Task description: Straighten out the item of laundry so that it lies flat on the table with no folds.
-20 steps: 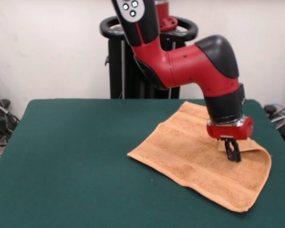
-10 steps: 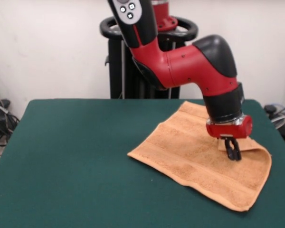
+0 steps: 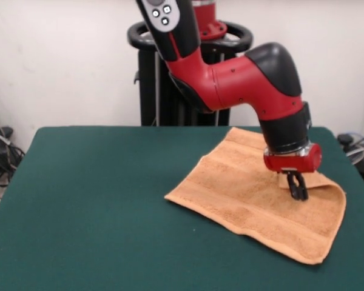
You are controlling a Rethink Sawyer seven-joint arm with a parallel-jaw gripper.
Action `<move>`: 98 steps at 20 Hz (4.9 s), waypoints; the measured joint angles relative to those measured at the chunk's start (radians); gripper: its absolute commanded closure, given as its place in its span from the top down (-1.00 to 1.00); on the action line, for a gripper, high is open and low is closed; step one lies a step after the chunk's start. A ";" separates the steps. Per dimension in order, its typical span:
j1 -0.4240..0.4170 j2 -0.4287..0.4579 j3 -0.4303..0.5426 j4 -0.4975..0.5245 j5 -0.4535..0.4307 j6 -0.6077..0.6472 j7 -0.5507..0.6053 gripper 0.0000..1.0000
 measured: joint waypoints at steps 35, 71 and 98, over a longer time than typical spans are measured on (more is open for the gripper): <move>-0.119 0.052 0.036 0.012 -0.027 0.631 0.000 -1.00; 0.092 -0.072 -0.108 -0.038 -0.022 0.631 0.000 -1.00; 0.165 -0.253 -0.220 -0.152 0.045 0.674 0.000 -1.00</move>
